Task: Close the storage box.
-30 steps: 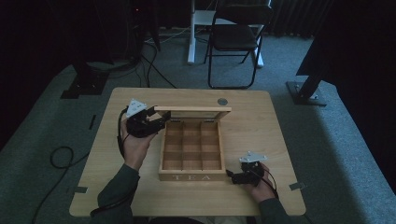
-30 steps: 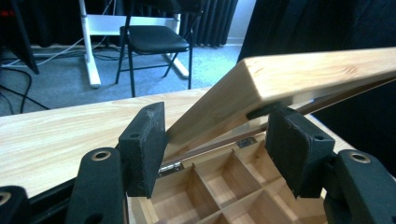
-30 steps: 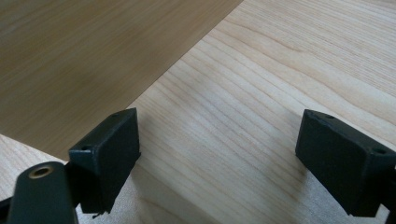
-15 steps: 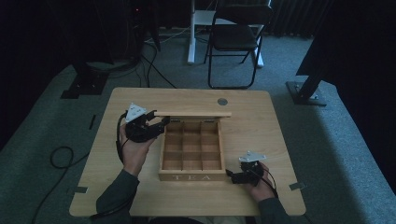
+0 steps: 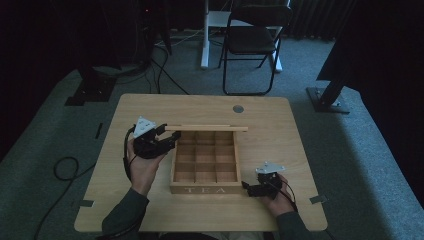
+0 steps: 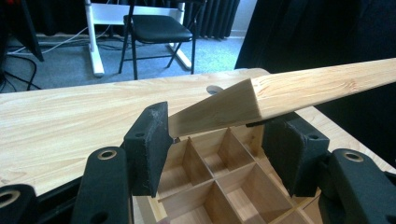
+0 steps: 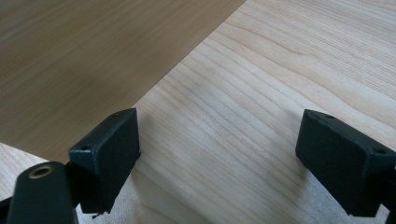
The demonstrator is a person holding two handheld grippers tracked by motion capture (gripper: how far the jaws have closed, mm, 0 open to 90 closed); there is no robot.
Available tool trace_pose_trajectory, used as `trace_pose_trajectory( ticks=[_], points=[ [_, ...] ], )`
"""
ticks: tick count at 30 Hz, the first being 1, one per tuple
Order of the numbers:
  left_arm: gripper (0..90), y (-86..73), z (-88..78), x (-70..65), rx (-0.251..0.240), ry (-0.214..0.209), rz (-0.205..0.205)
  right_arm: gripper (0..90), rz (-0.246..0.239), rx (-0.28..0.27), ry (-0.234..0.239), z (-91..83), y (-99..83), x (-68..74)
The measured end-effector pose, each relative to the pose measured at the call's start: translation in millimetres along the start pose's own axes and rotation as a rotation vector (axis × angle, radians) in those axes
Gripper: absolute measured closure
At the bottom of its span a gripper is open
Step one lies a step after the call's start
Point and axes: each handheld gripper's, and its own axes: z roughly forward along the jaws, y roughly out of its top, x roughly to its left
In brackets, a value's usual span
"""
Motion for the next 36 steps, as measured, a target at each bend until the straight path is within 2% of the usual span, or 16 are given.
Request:
trace_pose_trajectory(
  ticks=[4,16,24,36],
  points=[
    [41.9,-3.1,-1.3,-1.5,0.002,0.002,-0.011,13.2,0.0,0.0,0.0,0.0,0.0,0.0],
    [42.1,-13.0,-5.4,-4.8,0.011,0.004,-0.012,13.3,0.004,0.0,-0.003,-0.3,-0.2,0.6],
    [42.1,-16.8,-7.1,-9.0,0.022,0.008,0.029,13.3,0.008,0.002,-0.004,-1.0,-0.8,1.4],
    [40.3,-24.7,-10.5,-11.0,0.039,-0.002,0.051,13.3,0.006,-0.001,-0.004,-0.8,-0.8,1.3]
  ],
)
